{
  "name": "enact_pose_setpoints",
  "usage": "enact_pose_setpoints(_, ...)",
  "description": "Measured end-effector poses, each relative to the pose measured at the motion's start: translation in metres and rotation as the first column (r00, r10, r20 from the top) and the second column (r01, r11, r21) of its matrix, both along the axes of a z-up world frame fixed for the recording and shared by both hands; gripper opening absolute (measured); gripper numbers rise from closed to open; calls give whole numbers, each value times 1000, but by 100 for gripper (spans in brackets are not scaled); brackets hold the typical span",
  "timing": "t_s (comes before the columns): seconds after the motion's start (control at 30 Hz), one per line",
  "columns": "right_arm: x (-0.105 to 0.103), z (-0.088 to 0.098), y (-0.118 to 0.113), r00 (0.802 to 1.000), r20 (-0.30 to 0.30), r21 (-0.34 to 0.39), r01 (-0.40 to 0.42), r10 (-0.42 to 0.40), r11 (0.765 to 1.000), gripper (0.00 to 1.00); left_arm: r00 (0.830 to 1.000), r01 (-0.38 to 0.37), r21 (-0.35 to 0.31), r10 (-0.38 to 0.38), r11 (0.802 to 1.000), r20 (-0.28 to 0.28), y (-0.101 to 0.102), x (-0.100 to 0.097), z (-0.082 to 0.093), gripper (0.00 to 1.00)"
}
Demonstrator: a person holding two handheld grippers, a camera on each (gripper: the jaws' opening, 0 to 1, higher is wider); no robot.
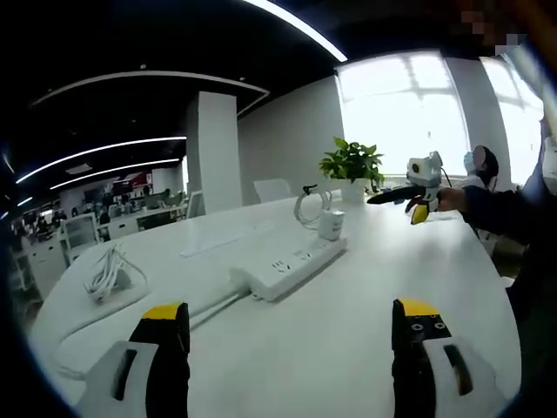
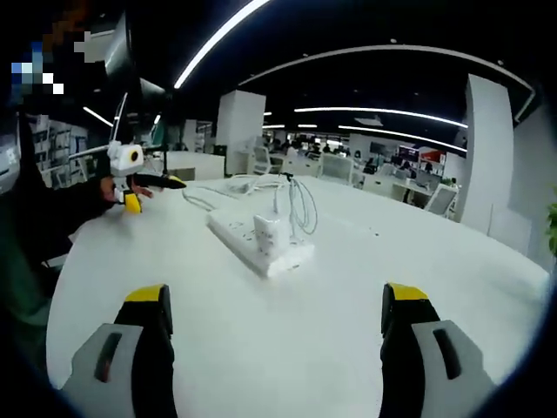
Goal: Straighten the power strip on the desk, plug the charger into it
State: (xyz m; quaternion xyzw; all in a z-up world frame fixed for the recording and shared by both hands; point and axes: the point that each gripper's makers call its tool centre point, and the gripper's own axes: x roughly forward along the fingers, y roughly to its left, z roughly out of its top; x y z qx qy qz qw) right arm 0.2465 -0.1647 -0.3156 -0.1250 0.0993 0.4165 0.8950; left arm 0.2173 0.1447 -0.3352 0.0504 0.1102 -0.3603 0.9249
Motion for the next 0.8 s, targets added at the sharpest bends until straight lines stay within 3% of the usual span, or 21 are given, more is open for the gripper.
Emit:
enact_pose_setpoints(0.33,-4,3,-6,999,6,11,35,-35,999,100,1000,-9,-1,9,1000,13,2,-2,3,99)
enact_pose_setpoints(0.8,-12,-9,-18,995,-9,4,101,-101,995,100,1000,-16,10,16,1000,18,4,-5,2,99)
